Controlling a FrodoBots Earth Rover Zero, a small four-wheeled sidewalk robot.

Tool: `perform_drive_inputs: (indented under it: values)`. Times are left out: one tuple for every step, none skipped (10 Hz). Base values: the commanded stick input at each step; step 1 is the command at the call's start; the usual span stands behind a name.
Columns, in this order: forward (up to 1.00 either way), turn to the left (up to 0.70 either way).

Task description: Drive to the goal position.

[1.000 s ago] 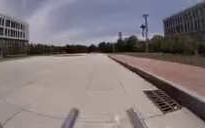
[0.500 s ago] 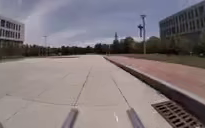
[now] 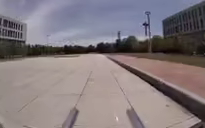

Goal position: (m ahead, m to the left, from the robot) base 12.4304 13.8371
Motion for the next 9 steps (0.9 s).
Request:
perform_drive_inputs:
  values:
    - [1.00, -0.32]
    - [1.00, 0.00]
    - [1.00, 0.00]
    - [1.00, 0.00]
    - [1.00, -0.02]
    - [1.00, -0.07]
    - [1.00, -0.26]
    - [1.00, -0.40]
    - [1.00, -0.36]
